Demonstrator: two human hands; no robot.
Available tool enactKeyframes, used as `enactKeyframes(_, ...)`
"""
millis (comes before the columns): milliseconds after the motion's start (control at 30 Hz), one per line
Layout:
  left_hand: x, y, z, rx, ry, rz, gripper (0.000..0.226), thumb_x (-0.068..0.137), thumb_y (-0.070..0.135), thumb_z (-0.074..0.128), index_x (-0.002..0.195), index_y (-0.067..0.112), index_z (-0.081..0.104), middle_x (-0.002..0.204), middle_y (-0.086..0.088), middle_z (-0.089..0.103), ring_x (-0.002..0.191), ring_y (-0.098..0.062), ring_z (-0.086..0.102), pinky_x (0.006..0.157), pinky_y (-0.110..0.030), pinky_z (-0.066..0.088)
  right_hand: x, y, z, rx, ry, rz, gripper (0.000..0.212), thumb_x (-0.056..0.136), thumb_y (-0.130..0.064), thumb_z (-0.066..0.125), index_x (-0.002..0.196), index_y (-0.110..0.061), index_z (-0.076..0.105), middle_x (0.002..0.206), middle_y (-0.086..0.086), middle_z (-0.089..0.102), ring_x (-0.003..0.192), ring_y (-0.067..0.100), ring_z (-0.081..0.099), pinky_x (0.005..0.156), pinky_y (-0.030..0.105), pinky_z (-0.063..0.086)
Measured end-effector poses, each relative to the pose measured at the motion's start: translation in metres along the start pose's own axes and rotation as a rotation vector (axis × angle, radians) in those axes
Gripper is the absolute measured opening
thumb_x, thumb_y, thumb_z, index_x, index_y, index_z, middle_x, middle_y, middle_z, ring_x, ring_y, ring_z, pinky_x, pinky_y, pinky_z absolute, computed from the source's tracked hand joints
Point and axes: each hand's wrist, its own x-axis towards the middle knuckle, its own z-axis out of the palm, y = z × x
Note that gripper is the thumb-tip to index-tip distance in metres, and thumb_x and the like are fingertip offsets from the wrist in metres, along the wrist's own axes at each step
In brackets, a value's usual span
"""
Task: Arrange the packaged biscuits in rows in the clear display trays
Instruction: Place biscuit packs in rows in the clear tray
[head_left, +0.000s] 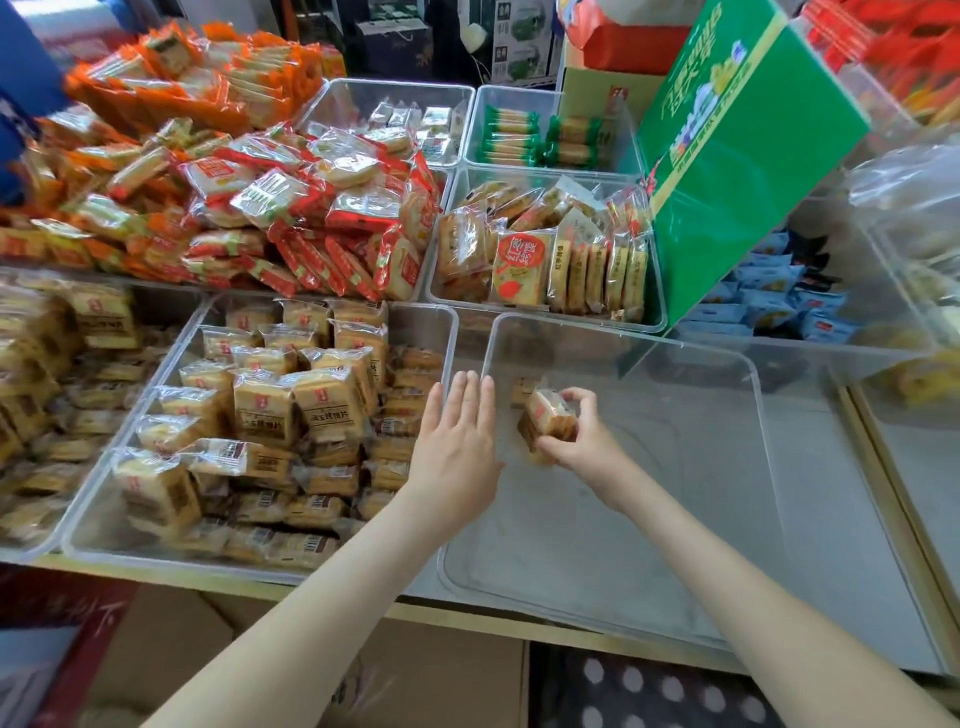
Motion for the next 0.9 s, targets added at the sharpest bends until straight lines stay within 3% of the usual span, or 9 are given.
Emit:
enactKeyframes(100, -0.011, 0.005, 0.003, 0.032, -0.013, -0.018, 0.076, 0.105, 0.027, 0.031, 0.137, 0.000, -0.034, 0.161, -0.017, -0.019, 0.147, -0.030, -0.023, 0.109, -0.048, -0.025, 0.005, 0.006, -0.003, -0.143, -0.048, -0.054, 0.056, 0.082, 0.007, 0.058, 0.129, -0.019, 0.045, 0.118, 0.006, 0.056, 0.096, 0.011, 0.058, 0.076, 0.011, 0.047)
enactKeyframes(200, -0.027, 0.010, 0.008, 0.027, -0.012, -0.039, 0.071, 0.106, 0.026, 0.026, 0.133, 0.003, -0.036, 0.161, -0.015, -0.021, 0.147, -0.028, -0.026, 0.103, -0.049, -0.031, 0.016, 0.014, 0.003, -0.314, 0.029, -0.140, 0.054, 0.081, 0.004, 0.059, 0.128, -0.022, 0.055, 0.123, 0.009, 0.048, 0.118, 0.026, 0.048, 0.105, 0.025, 0.039)
enactKeyframes(267, -0.033, 0.010, 0.009, -0.019, -0.013, -0.055, 0.072, 0.106, 0.035, 0.023, 0.140, 0.005, -0.032, 0.161, -0.012, -0.021, 0.147, -0.026, -0.025, 0.103, -0.049, -0.031, 0.024, 0.022, 0.010, -0.423, 0.149, -0.125, 0.052, 0.083, -0.007, 0.065, 0.132, -0.018, 0.051, 0.127, 0.014, 0.041, 0.125, 0.033, 0.037, 0.108, 0.026, 0.027)
enactKeyframes(400, -0.033, 0.001, 0.007, -0.097, 0.004, -0.018, 0.077, 0.103, 0.050, 0.022, 0.151, 0.010, -0.021, 0.162, -0.008, -0.021, 0.149, -0.022, -0.021, 0.115, -0.044, -0.018, 0.033, 0.023, 0.016, -0.312, 0.245, -0.054, 0.065, 0.083, -0.005, 0.070, 0.136, -0.006, 0.032, 0.139, 0.015, 0.040, 0.128, 0.030, 0.042, 0.105, 0.033, 0.035)
enactKeyframes(567, -0.027, -0.011, 0.008, -0.153, 0.003, 0.066, 0.072, 0.104, 0.044, 0.022, 0.150, 0.011, -0.023, 0.161, -0.006, -0.024, 0.146, -0.016, -0.026, 0.117, -0.036, -0.018, 0.042, 0.016, 0.023, -0.222, 0.149, -0.021, 0.057, 0.090, -0.003, 0.063, 0.141, -0.014, 0.041, 0.132, 0.007, 0.058, 0.122, 0.022, 0.055, 0.101, 0.027, 0.041)
enactKeyframes(667, -0.024, -0.012, 0.010, -0.162, -0.010, 0.073, 0.071, 0.105, 0.042, 0.023, 0.150, 0.010, -0.022, 0.160, -0.008, -0.025, 0.147, -0.018, -0.026, 0.118, -0.033, -0.017, 0.046, 0.015, 0.034, -0.192, 0.134, -0.052, 0.057, 0.089, 0.000, 0.061, 0.140, -0.018, 0.042, 0.135, 0.003, 0.057, 0.125, 0.019, 0.053, 0.108, 0.037, 0.041)
enactKeyframes(800, -0.027, -0.013, 0.008, -0.309, 0.023, 0.089, 0.069, 0.104, 0.046, 0.024, 0.155, 0.013, -0.008, 0.163, -0.004, -0.015, 0.149, -0.015, -0.018, 0.118, -0.029, -0.013, 0.048, 0.012, 0.038, -0.310, 0.194, -0.049, 0.056, 0.090, -0.004, 0.062, 0.140, -0.014, 0.040, 0.140, 0.009, 0.049, 0.131, 0.026, 0.046, 0.110, 0.040, 0.039)
enactKeyframes(900, -0.038, -0.024, 0.002, -0.458, 0.172, 0.040, 0.068, 0.101, 0.053, 0.017, 0.156, 0.012, 0.017, 0.164, -0.008, 0.011, 0.151, -0.022, 0.006, 0.119, -0.030, 0.003, 0.036, 0.004, 0.033, -0.412, 0.263, -0.012, 0.076, 0.088, -0.011, 0.067, 0.149, -0.009, 0.022, 0.149, 0.017, 0.034, 0.139, 0.033, 0.032, 0.111, 0.041, 0.031)
